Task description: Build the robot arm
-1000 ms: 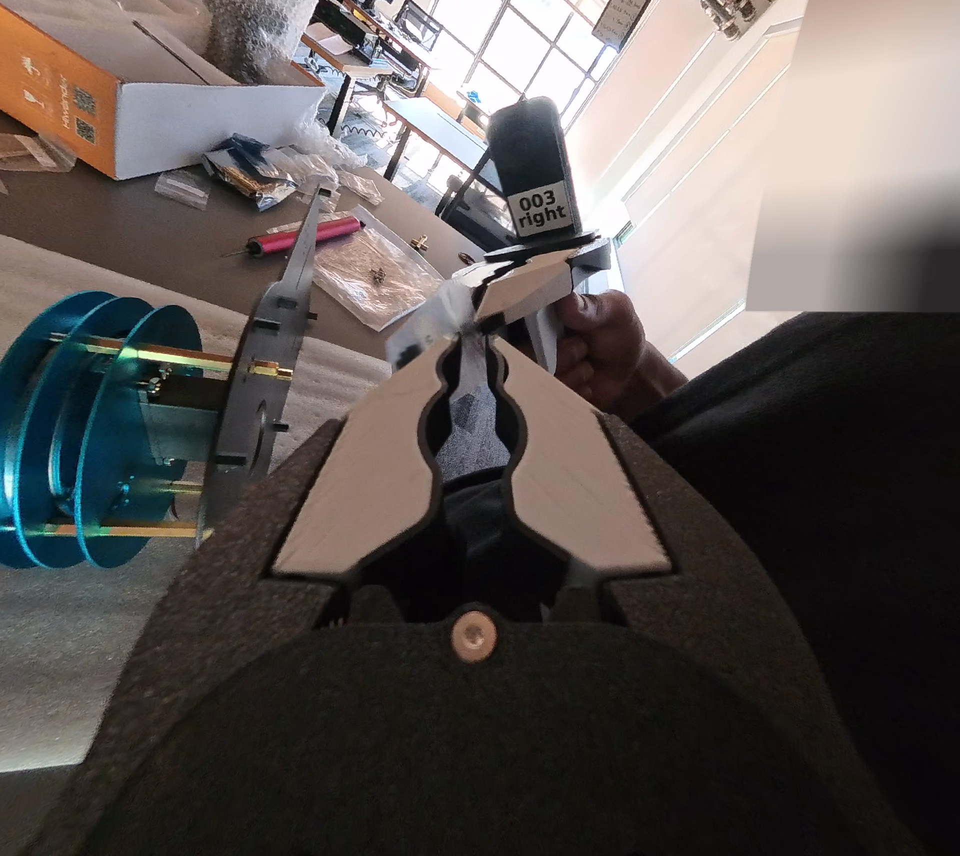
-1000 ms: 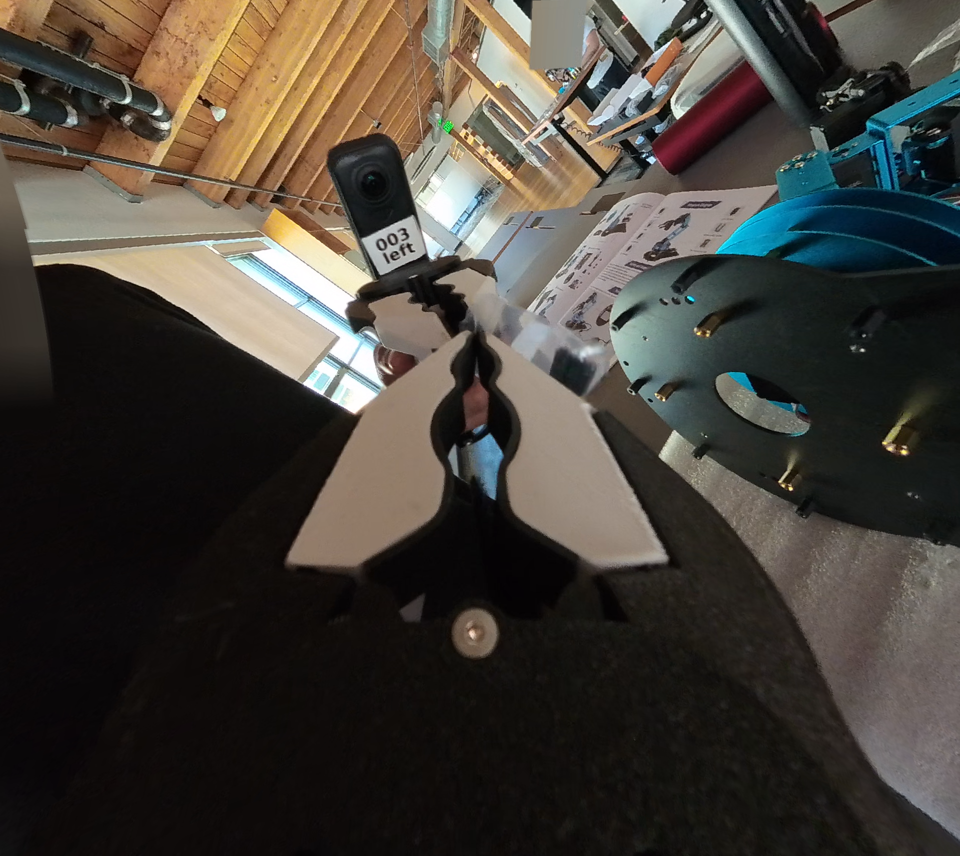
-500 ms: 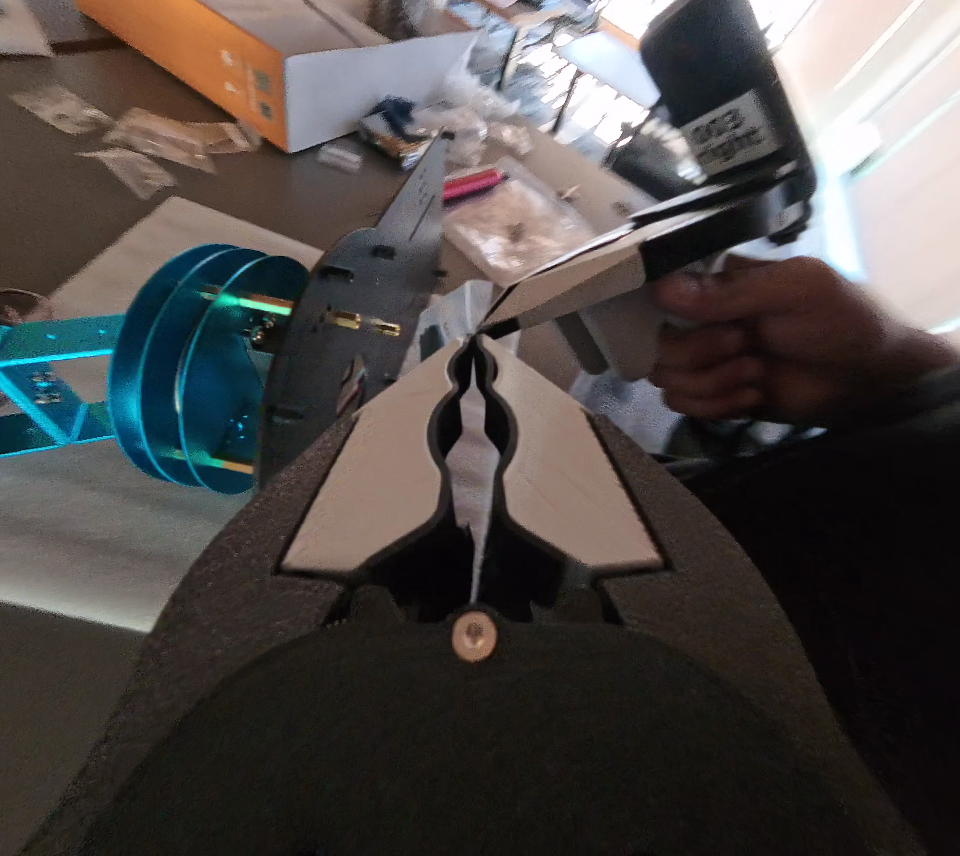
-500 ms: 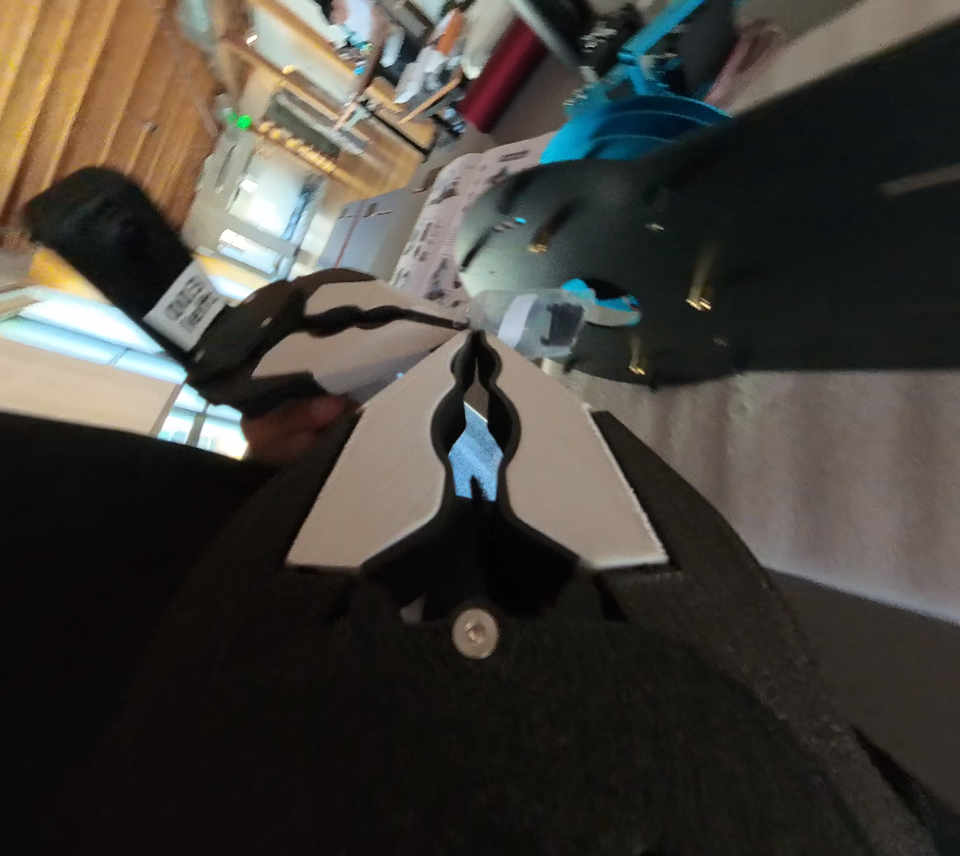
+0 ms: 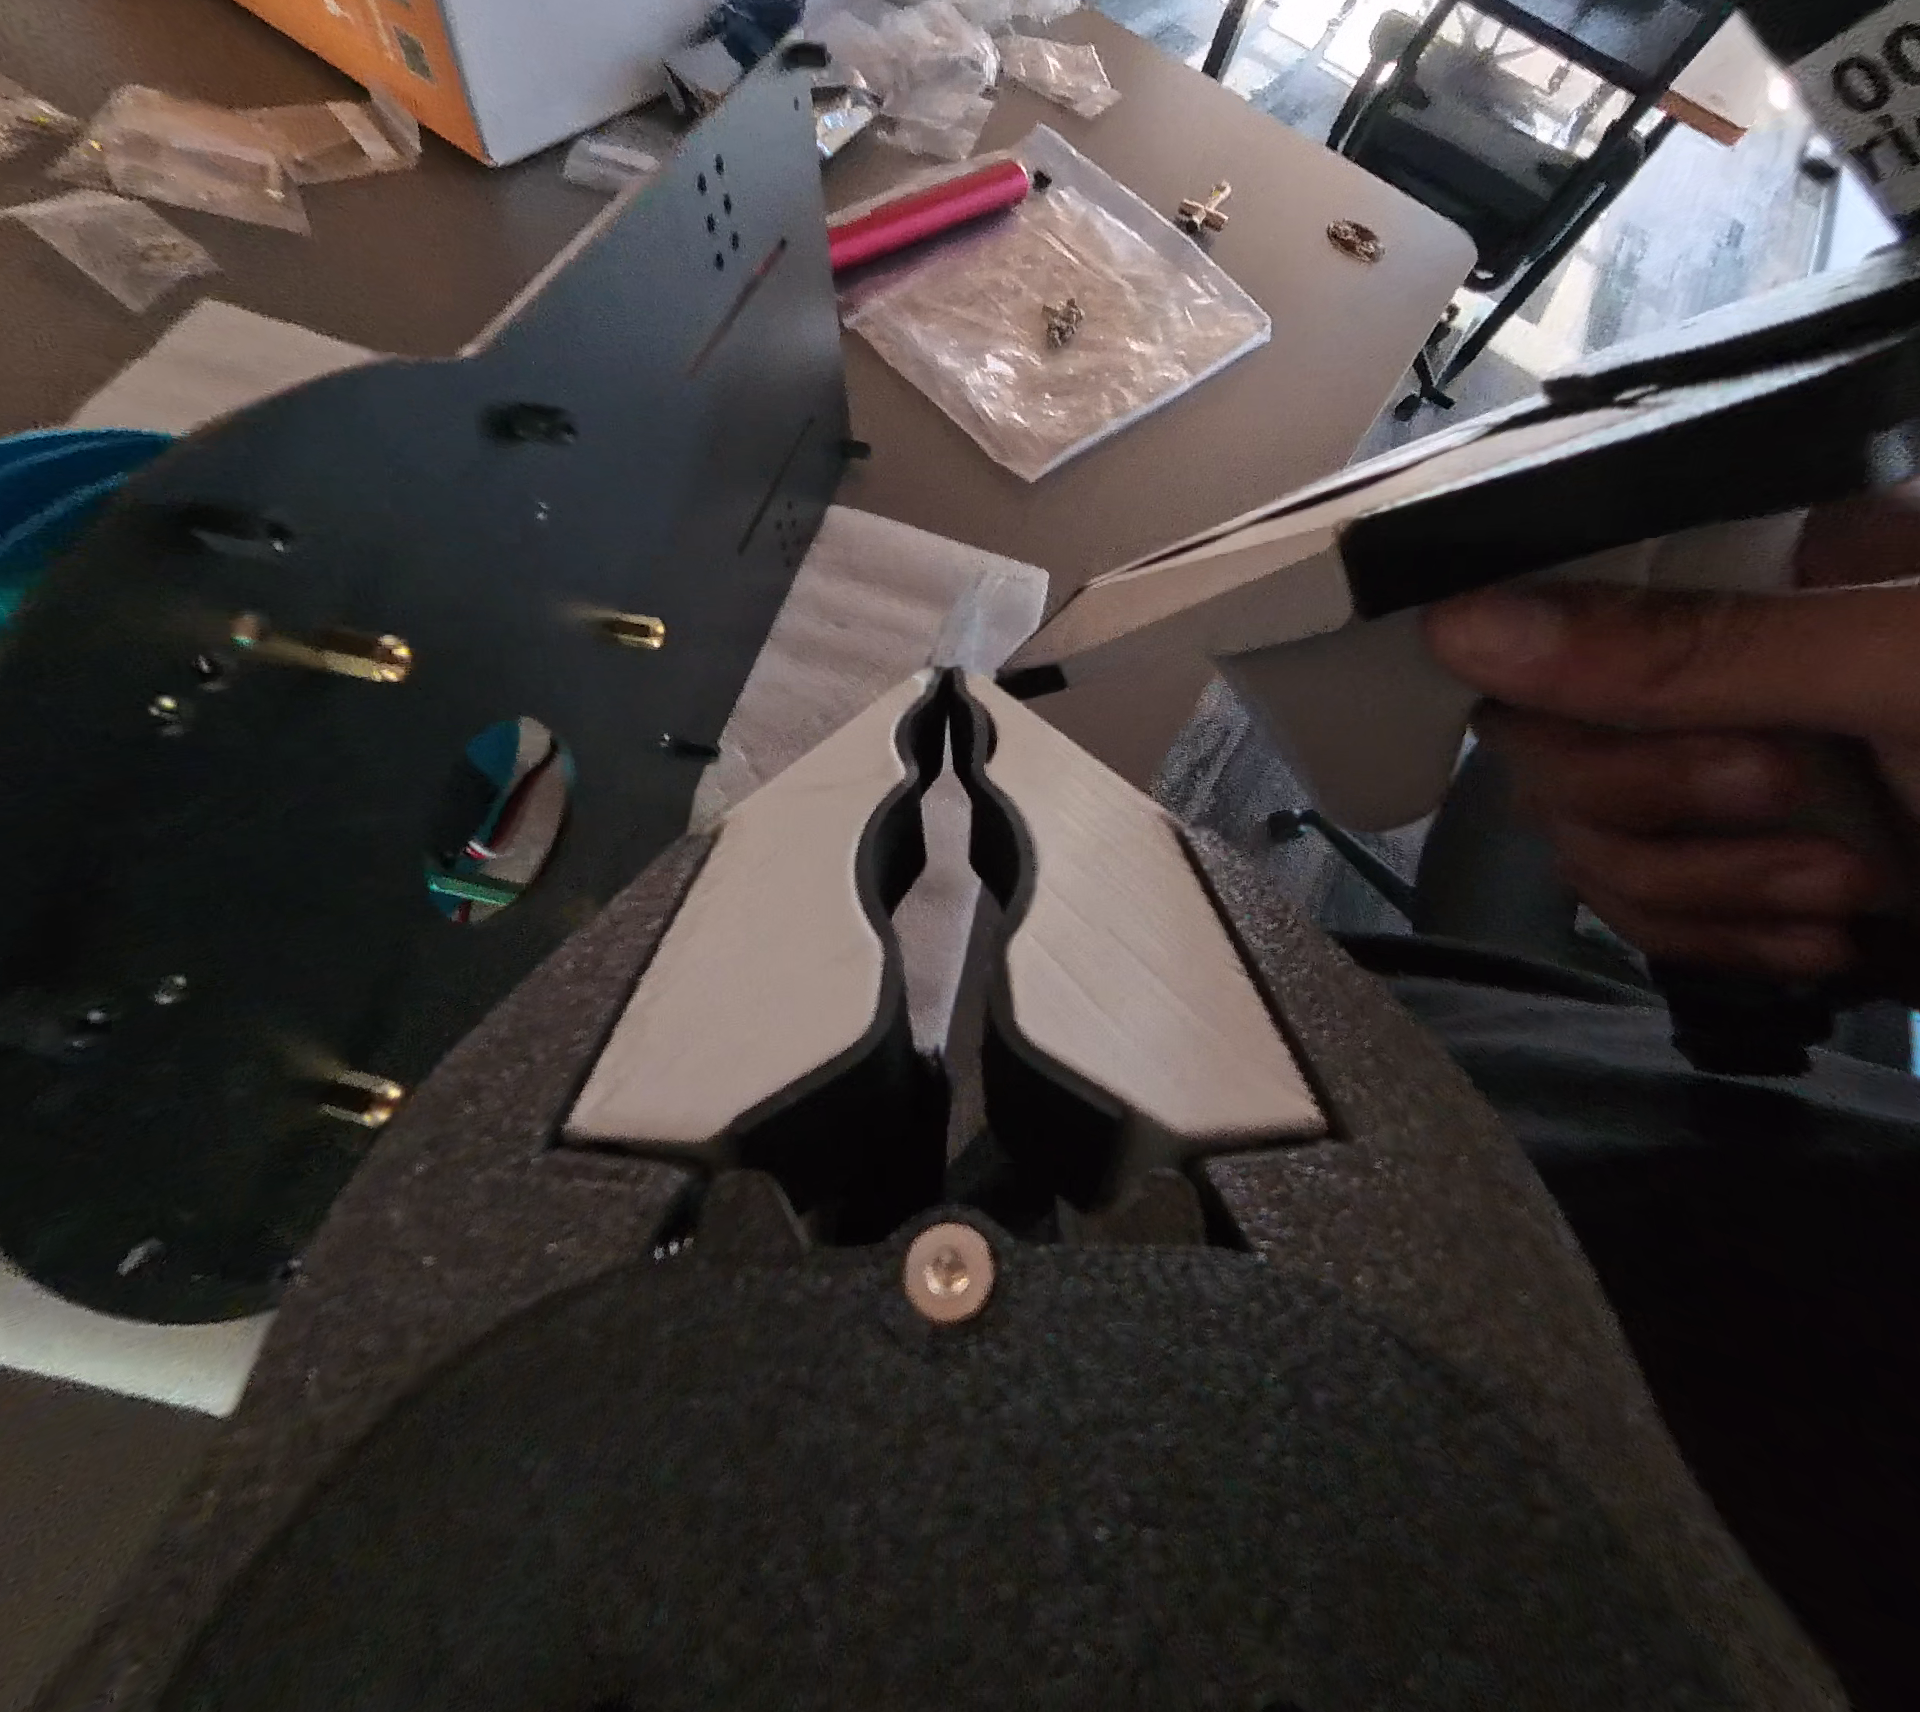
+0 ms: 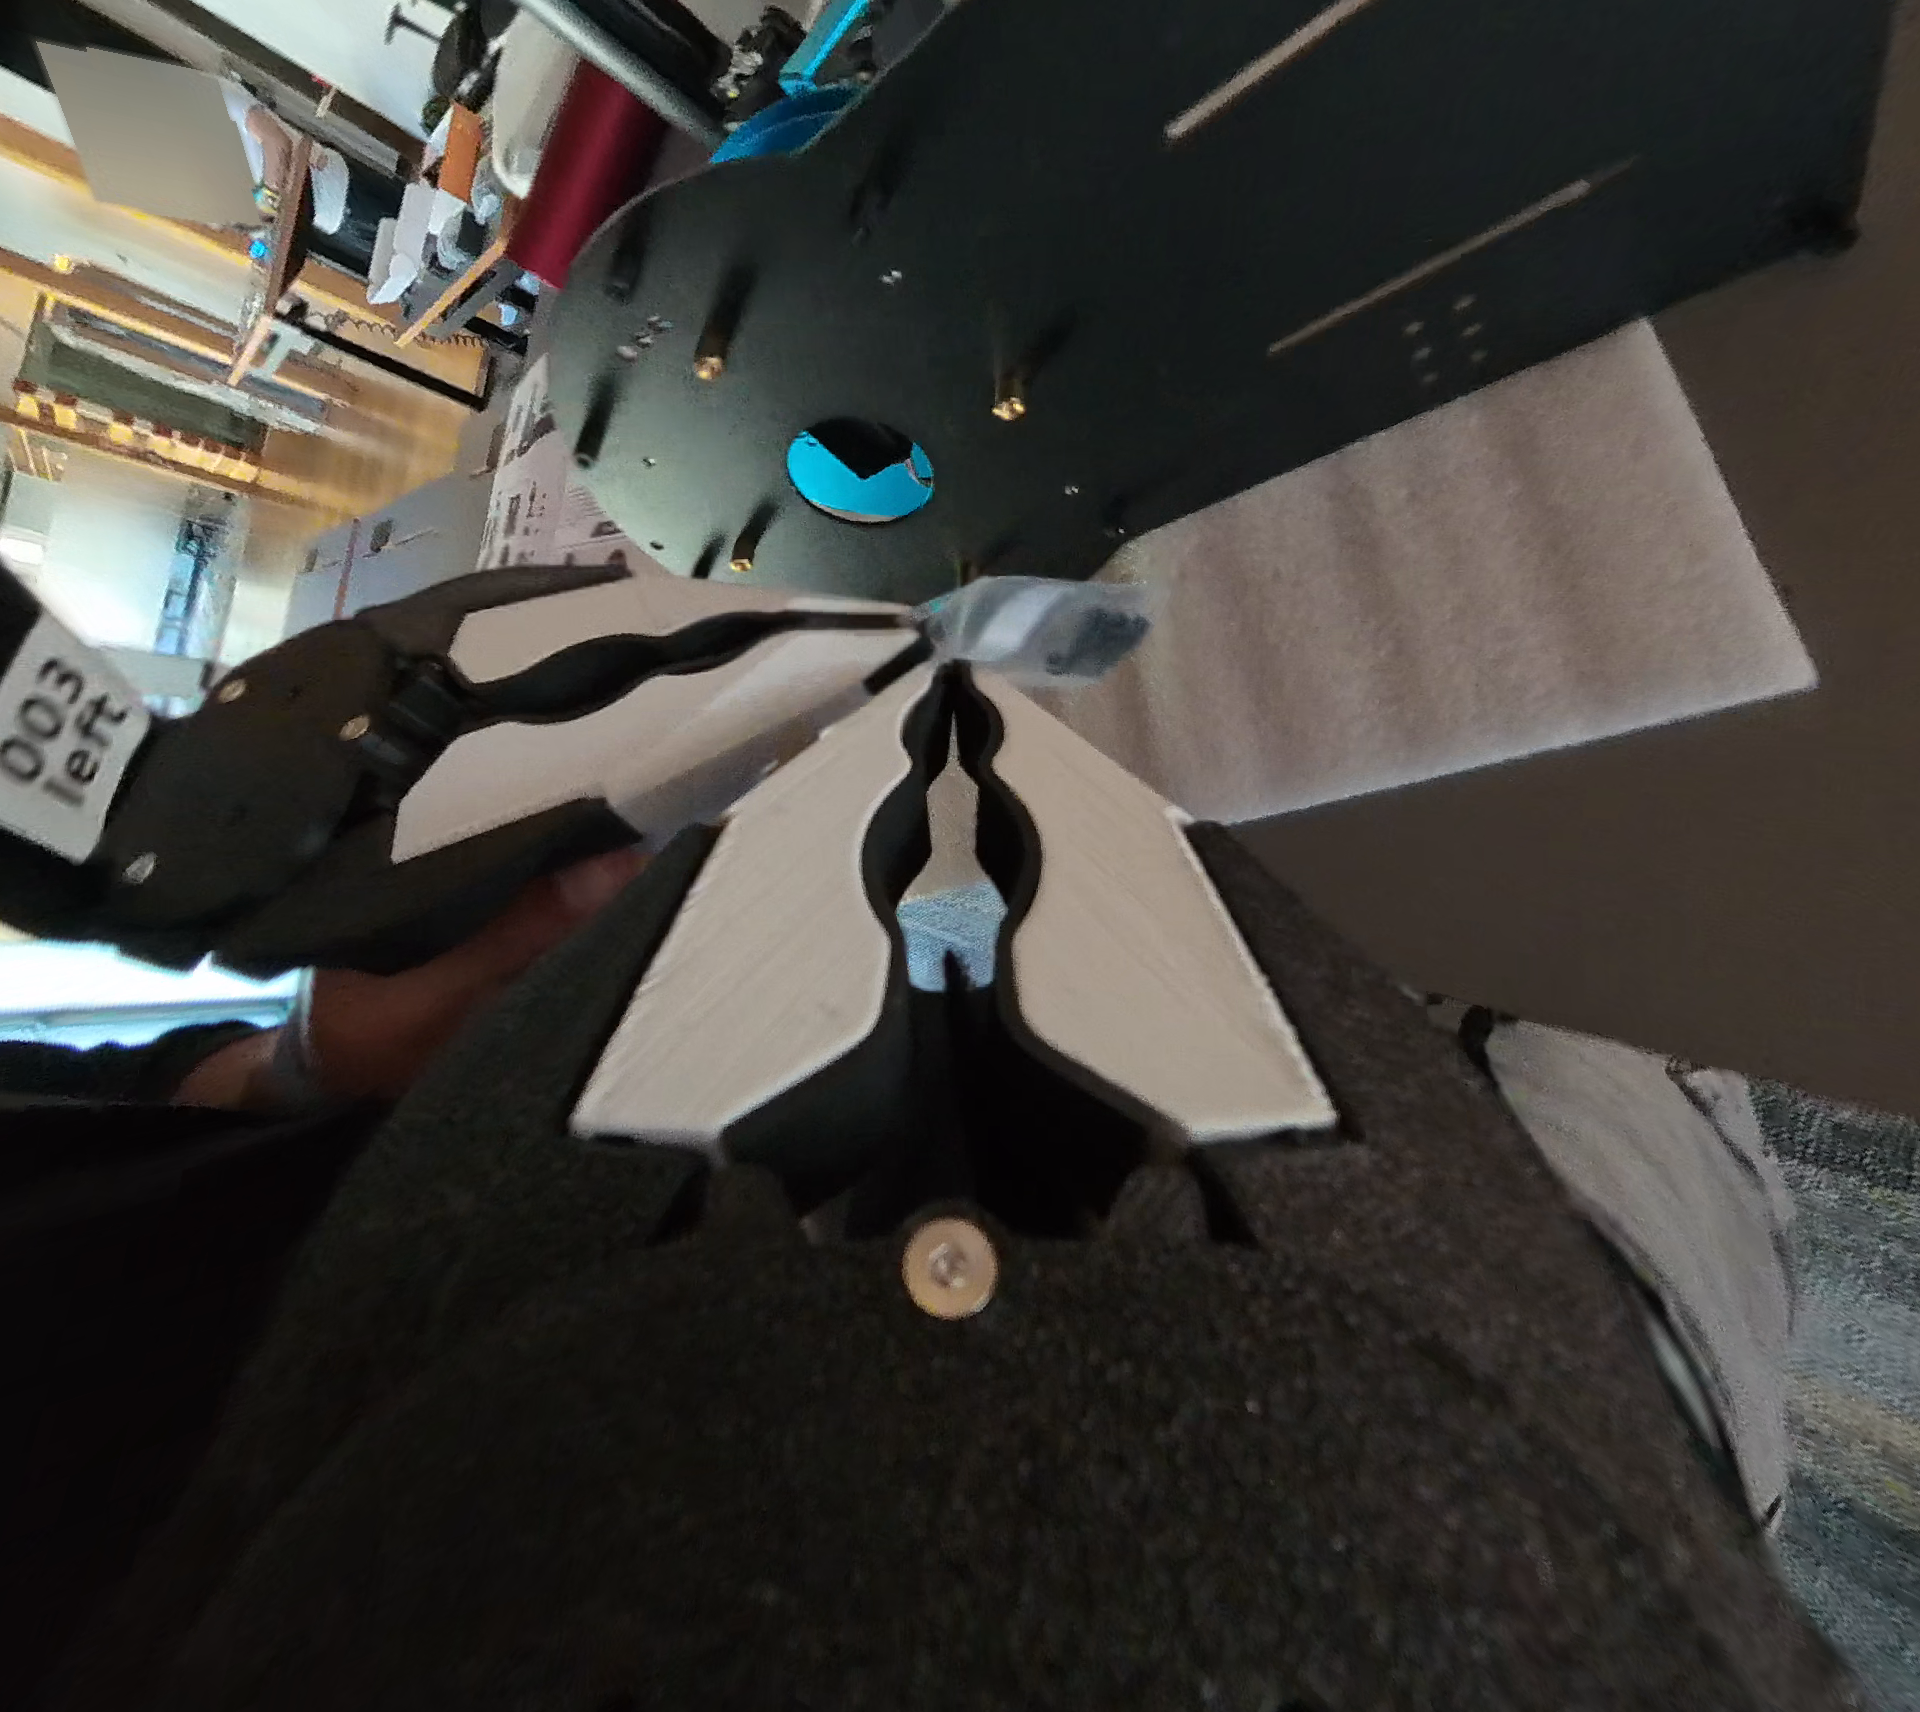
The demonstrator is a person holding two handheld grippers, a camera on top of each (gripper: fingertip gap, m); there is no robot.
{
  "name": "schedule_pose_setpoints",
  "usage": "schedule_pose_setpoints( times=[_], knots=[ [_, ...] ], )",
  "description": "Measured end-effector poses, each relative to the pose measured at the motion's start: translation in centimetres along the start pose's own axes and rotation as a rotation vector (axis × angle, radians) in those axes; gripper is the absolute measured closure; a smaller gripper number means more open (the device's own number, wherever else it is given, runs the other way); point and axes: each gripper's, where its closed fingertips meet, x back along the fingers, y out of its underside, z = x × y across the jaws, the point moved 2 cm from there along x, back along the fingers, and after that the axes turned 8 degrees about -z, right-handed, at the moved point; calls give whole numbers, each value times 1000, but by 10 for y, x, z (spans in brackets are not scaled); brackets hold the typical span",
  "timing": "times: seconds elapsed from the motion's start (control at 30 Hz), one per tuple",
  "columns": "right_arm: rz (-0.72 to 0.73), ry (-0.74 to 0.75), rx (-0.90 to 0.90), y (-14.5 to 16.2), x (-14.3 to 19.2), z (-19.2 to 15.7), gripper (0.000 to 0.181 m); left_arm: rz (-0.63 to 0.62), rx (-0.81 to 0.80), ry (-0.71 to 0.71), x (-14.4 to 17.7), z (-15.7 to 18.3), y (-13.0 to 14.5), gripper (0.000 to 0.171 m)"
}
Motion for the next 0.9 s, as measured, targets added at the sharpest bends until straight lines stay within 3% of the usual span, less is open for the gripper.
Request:
schedule_pose_setpoints(
  times=[0.1, 0.13, 0.2, 0.3, 0.37, 0.6, 0.73, 0.8, 0.9],
  knots=[
    [-9, 59, 250, 0, 1, -1, 181, -15, 61, 30, 2, -4, 2, 171],
    [-3, 53, 368, -1, 4, -8, 171, -25, 82, 47, 3, -4, 3, 171],
    [31, 98, 624, -3, 11, -17, 135, -42, 155, 99, 8, -6, 5, 171],
    [44, 186, 894, -5, 9, -26, 114, -81, 354, 272, 18, -4, 6, 171],
    [-20, 128, 964, 1, -2, -32, 107, -70, 453, 340, 28, -9, 2, 171],
    [-22, 44, 1131, -3, -20, -56, 137, -61, 631, 523, 59, -11, -2, 171],
    [-41, -11, 1161, -3, -23, -64, 146, -70, 654, 559, 67, -18, 3, 171],
    [-24, -55, 1179, -3, -21, -71, 160, -65, 649, 574, 73, -22, 4, 171],
    [-15, -107, 1177, -3, -21, -78, 162, -70, 601, 589, 81, -24, 4, 171]
  ],
)
